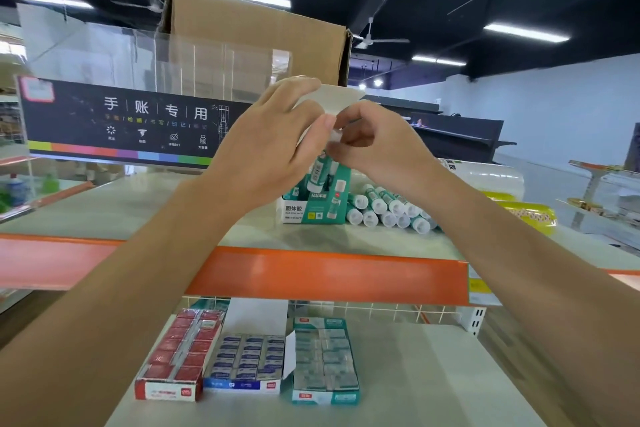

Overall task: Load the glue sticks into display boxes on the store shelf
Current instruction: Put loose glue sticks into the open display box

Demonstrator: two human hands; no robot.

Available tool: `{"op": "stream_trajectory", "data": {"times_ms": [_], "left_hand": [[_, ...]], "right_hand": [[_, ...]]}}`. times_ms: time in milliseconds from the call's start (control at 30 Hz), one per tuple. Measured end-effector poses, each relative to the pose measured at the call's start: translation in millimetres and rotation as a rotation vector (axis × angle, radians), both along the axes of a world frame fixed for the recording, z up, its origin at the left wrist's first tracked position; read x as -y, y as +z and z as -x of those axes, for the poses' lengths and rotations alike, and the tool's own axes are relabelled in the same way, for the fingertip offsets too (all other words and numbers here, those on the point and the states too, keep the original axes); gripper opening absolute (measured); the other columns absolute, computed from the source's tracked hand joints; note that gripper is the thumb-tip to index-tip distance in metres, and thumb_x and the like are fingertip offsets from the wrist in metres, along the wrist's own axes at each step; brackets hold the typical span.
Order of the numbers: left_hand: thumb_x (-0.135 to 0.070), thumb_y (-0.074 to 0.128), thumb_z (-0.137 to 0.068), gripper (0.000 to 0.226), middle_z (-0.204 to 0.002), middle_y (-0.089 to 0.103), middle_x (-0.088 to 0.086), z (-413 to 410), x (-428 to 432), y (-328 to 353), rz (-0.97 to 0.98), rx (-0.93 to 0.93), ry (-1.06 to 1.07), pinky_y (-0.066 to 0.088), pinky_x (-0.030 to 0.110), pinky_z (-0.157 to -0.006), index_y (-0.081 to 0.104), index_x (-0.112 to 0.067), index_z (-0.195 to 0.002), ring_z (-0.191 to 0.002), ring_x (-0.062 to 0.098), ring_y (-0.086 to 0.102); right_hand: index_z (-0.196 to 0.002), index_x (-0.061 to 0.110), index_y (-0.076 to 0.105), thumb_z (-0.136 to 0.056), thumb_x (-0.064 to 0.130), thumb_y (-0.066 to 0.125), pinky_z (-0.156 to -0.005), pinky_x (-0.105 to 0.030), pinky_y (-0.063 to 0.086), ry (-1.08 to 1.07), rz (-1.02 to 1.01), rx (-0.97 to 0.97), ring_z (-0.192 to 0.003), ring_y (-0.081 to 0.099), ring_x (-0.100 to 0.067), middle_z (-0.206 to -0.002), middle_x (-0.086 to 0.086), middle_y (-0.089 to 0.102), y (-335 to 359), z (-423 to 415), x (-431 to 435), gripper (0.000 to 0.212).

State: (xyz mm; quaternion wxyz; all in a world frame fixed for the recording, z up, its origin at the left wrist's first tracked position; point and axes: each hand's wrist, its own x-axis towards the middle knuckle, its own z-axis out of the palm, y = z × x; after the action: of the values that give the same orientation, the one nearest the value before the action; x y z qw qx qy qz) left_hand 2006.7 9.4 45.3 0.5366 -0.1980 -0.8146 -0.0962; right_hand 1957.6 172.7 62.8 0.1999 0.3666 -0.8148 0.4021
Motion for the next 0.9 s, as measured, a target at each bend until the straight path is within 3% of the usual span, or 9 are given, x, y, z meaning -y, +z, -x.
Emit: {"op": "stream_trajectory", "data": {"times_ms": [233,433,700,900], "left_hand": [[-0.037,0.025,-0.096,0.049,-0.134,0.048,0.01,-1.5,-1.1,0.1,-0.005,0.01,0.0,0.029,0.023,-0.091,0.063,-0.006,-0.095,-0.125,0.023,0.042],[-0.037,0.024,-0.096,0.05,-0.134,0.048,0.011,-2.6,-1.0,0.6,-0.006,0.005,-0.001,0.026,0.018,-0.09,0.063,-0.005,-0.096,-0.125,0.025,0.042],[-0.035,0.027,-0.096,0.048,-0.132,0.05,0.013,-2.4,-0.9,-0.3,-0.008,0.0,-0.008,0.02,0.013,-0.088,0.062,-0.004,-0.091,-0.123,0.026,0.043],[-0.034,0.028,-0.097,0.045,-0.132,0.05,0.014,-2.8,-0.1,-0.4,-0.007,0.003,-0.017,0.021,0.014,-0.088,0.061,-0.004,-0.089,-0.123,0.027,0.044]], "right_hand": [[-0.093,0.029,0.056,-0.08,0.024,0.07,-0.071,-0.028,0.054,-0.029,-0.026,-0.123,-0.076,0.065,-0.011,-0.082,0.008,0.068,-4.9,9.9,10.3,0.02],[-0.105,0.021,0.06,-0.082,0.029,0.07,-0.068,-0.024,0.055,-0.045,-0.157,-0.136,-0.077,0.067,-0.007,-0.086,0.008,0.069,-18.1,17.0,15.4,0.026],[-0.096,0.02,0.063,-0.08,0.037,0.07,-0.062,-0.013,0.043,-0.151,-0.169,-0.206,-0.072,0.06,-0.001,-0.08,0.01,0.066,-19.3,20.3,20.0,0.025],[-0.091,0.018,0.062,-0.08,0.034,0.07,-0.061,-0.015,0.042,-0.128,-0.178,-0.168,-0.071,0.058,-0.002,-0.077,0.011,0.064,-21.9,20.1,20.9,0.02]]}}
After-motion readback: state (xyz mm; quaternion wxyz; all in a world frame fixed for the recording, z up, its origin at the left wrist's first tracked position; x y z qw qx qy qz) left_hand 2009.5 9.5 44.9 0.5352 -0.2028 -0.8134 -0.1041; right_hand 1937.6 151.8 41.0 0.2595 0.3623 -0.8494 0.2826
